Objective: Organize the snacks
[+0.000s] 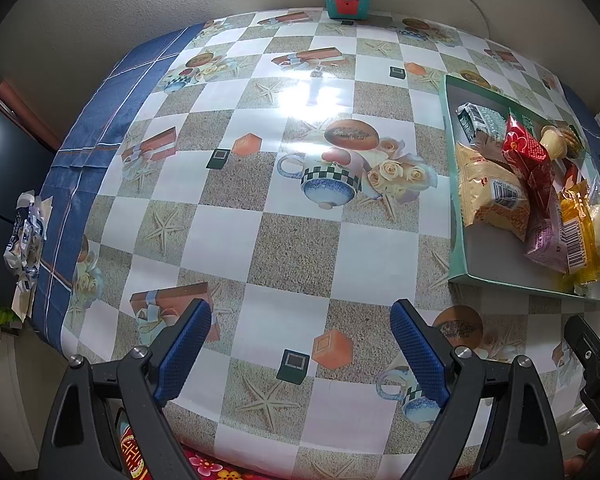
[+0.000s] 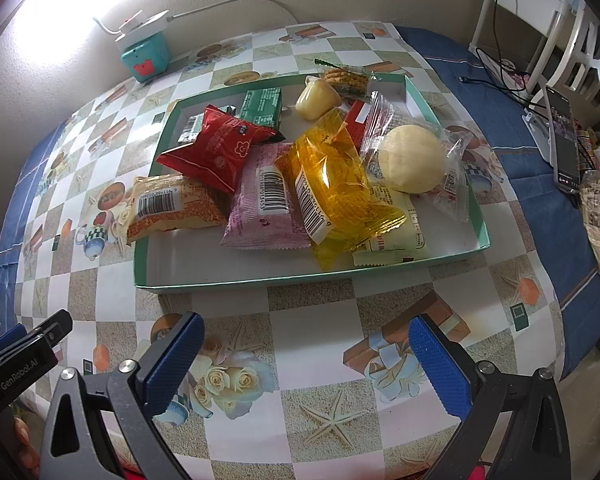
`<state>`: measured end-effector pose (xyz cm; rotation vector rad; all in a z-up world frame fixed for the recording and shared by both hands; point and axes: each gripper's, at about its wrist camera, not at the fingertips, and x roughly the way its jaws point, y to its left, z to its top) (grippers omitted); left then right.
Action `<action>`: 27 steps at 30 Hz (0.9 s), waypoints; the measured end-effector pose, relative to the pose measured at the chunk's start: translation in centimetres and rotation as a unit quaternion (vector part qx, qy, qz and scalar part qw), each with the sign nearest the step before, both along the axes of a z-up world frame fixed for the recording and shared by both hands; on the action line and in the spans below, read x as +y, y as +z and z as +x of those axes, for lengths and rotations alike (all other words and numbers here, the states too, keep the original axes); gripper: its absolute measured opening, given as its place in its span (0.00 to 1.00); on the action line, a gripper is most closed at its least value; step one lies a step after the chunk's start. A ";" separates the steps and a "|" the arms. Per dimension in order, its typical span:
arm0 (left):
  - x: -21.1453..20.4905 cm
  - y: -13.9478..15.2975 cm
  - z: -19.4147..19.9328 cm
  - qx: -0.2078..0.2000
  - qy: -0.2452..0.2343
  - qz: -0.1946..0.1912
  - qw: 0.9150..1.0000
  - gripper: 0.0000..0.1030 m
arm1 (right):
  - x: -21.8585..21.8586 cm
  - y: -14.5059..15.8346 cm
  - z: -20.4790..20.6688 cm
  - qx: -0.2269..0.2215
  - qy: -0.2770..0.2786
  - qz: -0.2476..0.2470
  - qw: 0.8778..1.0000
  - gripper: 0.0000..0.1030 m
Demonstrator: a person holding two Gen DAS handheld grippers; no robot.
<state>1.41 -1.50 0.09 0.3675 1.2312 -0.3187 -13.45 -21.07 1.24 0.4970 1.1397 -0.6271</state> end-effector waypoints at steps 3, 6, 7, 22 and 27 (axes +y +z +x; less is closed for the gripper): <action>0.0 0.0 0.0 0.000 0.000 0.001 1.000 0.89 | 0.0 0.0 0.0 0.000 0.001 0.000 1.000 1.00; 0.0 0.0 0.0 0.000 0.000 0.000 1.000 0.89 | 0.0 0.0 0.1 0.001 0.001 0.000 1.000 1.00; 0.0 0.0 0.0 0.000 0.001 0.000 1.000 0.89 | 0.0 0.0 0.1 0.001 0.001 0.000 1.000 1.00; 0.1 -0.1 0.0 0.002 0.001 0.000 1.000 0.89 | 0.1 -0.1 0.1 0.002 0.001 0.001 1.000 1.00; 0.2 -0.1 0.0 0.002 0.001 0.000 1.000 0.89 | 0.2 -0.1 0.0 0.002 0.001 0.001 1.000 1.00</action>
